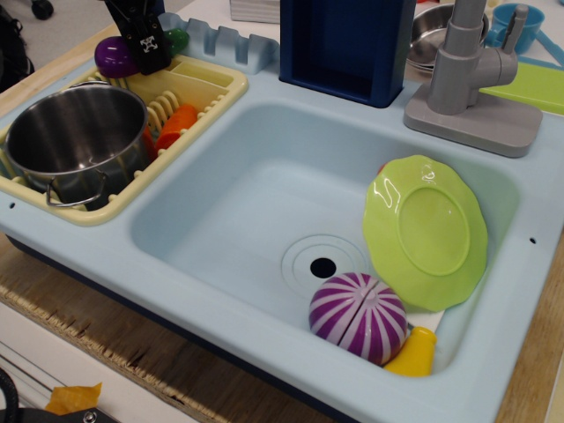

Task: Put eggplant into pot or pan

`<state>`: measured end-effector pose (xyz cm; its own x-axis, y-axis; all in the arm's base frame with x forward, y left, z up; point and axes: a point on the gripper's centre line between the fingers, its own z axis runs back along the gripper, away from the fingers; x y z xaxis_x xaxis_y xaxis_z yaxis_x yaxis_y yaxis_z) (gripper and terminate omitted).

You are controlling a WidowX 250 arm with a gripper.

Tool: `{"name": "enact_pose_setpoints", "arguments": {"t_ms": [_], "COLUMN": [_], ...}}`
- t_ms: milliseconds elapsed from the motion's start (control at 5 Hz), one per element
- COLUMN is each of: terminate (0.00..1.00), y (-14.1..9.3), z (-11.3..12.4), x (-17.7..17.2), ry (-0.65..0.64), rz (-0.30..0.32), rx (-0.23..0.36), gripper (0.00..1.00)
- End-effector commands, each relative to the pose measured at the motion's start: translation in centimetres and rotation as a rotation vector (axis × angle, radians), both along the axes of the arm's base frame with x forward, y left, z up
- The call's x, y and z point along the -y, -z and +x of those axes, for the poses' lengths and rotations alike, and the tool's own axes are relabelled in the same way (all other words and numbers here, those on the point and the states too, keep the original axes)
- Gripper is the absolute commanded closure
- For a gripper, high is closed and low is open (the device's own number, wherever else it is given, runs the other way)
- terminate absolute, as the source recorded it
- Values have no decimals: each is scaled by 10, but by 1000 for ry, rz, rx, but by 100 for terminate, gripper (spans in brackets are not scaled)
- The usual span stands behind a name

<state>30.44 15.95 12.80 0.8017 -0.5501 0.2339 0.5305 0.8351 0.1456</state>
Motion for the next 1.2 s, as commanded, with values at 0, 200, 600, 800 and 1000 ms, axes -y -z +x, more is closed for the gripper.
{"name": "enact_pose_setpoints", "arguments": {"t_ms": [0,200,600,800,1000], "terminate": [0,0,0,0,0], "y": [-9,-36,-53,-47,-36], "z": [-7,-17,-59,-73,-79], "x": [-1,-1,9,15,26], "ry": [-28,-75,-213,-274,-312], "rz": [24,90,82,39,-13], "rx": [-13,-33,-101,-115,-118], "gripper": [100,100,100,100,100]}}
